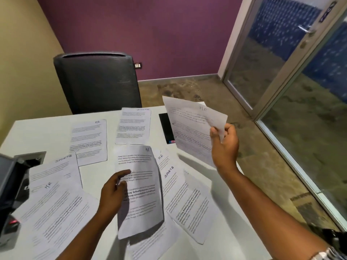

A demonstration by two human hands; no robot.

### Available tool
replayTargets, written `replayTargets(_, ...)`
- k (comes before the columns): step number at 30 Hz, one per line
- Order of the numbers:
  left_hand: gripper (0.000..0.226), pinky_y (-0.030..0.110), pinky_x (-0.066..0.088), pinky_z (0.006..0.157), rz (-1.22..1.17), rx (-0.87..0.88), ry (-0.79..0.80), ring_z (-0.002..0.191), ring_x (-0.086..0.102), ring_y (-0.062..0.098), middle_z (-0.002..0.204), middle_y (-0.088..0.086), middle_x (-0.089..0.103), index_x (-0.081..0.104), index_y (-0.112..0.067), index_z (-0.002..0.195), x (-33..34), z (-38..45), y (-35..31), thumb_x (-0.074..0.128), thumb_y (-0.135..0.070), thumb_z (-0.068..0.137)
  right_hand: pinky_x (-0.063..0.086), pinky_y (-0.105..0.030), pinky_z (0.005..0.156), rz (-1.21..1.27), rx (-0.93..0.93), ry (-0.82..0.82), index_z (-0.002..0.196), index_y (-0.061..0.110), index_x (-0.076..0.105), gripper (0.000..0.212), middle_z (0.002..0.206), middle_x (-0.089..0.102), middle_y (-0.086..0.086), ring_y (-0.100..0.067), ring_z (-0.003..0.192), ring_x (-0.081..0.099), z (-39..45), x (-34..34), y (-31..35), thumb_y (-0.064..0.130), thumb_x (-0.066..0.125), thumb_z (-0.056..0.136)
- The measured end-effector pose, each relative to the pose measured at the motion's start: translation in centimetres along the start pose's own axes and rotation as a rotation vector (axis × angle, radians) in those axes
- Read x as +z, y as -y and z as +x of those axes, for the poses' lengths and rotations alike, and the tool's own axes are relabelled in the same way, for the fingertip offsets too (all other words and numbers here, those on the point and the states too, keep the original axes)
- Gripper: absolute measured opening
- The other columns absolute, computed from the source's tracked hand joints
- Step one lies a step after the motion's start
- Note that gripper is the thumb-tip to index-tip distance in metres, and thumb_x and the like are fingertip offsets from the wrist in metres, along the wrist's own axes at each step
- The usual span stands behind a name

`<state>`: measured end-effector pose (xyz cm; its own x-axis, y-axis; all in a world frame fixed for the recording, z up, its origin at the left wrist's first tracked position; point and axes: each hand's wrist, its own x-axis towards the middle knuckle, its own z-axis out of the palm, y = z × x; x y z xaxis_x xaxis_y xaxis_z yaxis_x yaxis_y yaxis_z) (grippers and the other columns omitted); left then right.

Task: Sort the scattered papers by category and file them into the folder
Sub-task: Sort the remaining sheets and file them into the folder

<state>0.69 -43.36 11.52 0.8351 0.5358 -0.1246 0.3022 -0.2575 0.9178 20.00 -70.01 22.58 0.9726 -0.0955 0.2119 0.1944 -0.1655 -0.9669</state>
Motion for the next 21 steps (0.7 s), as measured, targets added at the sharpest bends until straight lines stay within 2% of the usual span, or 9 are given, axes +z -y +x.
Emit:
replayTargets(2, 0.044, 0.035, 0.044, 0.106, 0.007, 0.039, -0.020, 0.117, 0.057, -0.002, 0.122, -0.017, 0.066, 0.068, -0.031, 0.117, -1.2, 0.1, -0.3, 0.049, 0.004, 0.097, 0.060, -0.035, 0.082, 0.136, 0.093, 0.018, 0.116, 0.029, 0.058, 0.025, 0.119, 0.069, 0.000, -0.019, 0.108, 0.068, -0.7, 0.9, 1.1, 0.037, 0.069, 0.095)
replayTargets(6, 0.037, 0.033, 0.045, 0.104, -0.020, 0.093, -0.082, 0.116, 0.059, 0.000, 0.120, -0.015, 0.069, 0.069, -0.028, 0.115, -3.6, 0.2, -1.2, 0.051, -0.001, 0.098, 0.062, -0.041, 0.082, 0.253, 0.281, 0.143, 0.128, 0.017, 0.060, 0.036, 0.116, 0.074, 0.001, -0.020, 0.101, 0.074, -2.0, 3.0, 2.2, 0.030, 0.070, 0.095)
replayTargets(10, 0.023, 0.033, 0.045, 0.103, -0.167, 0.013, -0.123, 0.113, 0.060, -0.002, 0.115, -0.020, 0.070, 0.073, -0.026, 0.109, -4.6, -0.7, -3.3, 0.051, -0.023, 0.102, 0.063, -0.053, 0.080, 0.187, 0.475, 0.356, 0.123, 0.016, 0.062, 0.033, 0.112, 0.076, -0.003, -0.026, 0.092, 0.077, -4.4, 5.8, 0.3, 0.031, 0.070, 0.095)
replayTargets(13, 0.039, 0.034, 0.041, 0.100, -0.342, -0.121, -0.131, 0.106, 0.057, -0.006, 0.105, -0.032, 0.066, 0.074, -0.023, 0.108, -5.0, -1.7, -4.2, 0.046, -0.048, 0.096, 0.061, -0.058, 0.084, 0.140, 0.527, 0.384, 0.114, 0.015, 0.066, 0.023, 0.108, 0.077, -0.007, -0.031, 0.092, 0.076, -7.0, 8.6, -2.1, 0.026, 0.072, 0.094)
replayTargets(15, 0.043, 0.039, 0.045, 0.100, -0.374, -0.145, -0.132, 0.106, 0.062, 0.002, 0.104, -0.023, 0.072, 0.072, -0.027, 0.108, -5.0, -2.2, -3.5, 0.055, -0.060, 0.085, 0.060, -0.054, 0.087, 0.108, 0.526, 0.362, 0.103, 0.016, 0.068, 0.011, 0.104, 0.077, -0.006, -0.029, 0.094, 0.075, -8.6, 10.5, -3.8, 0.019, 0.073, 0.093)
replayTargets(17, 0.037, 0.041, 0.047, 0.101, -0.335, -0.147, -0.143, 0.113, 0.062, 0.014, 0.111, -0.012, 0.071, 0.070, -0.031, 0.107, -4.9, -2.6, -2.7, 0.063, -0.058, 0.083, 0.060, -0.048, 0.090, 0.084, 0.520, 0.367, 0.098, 0.018, 0.069, 0.007, 0.101, 0.077, -0.002, -0.024, 0.095, 0.074, -10.1, 12.2, -5.3, 0.015, 0.072, 0.093)
replayTargets(19, 0.032, 0.034, 0.050, 0.093, -0.277, -0.158, -0.137, 0.108, 0.066, 0.013, 0.110, -0.009, 0.072, 0.070, -0.026, 0.110, -4.9, -2.7, -1.8, 0.066, -0.046, 0.086, 0.060, -0.042, 0.090, 0.057, 0.538, 0.421, 0.104, 0.018, 0.069, 0.010, 0.102, 0.076, 0.002, -0.020, 0.096, 0.073, -11.4, 13.4, -6.5, 0.018, 0.071, 0.094)
replayTargets(21, 0.029, 0.035, 0.054, 0.086, -0.193, -0.173, -0.141, 0.101, 0.070, 0.014, 0.110, -0.006, 0.073, 0.068, -0.021, 0.116, -5.0, -2.8, -0.6, 0.070, -0.031, 0.090, 0.058, -0.039, 0.092, 0.011, 0.562, 0.476, 0.110, 0.014, 0.069, 0.019, 0.105, 0.074, 0.003, -0.019, 0.099, 0.070, -12.1, 14.4, -7.9, 0.023, 0.071, 0.094)
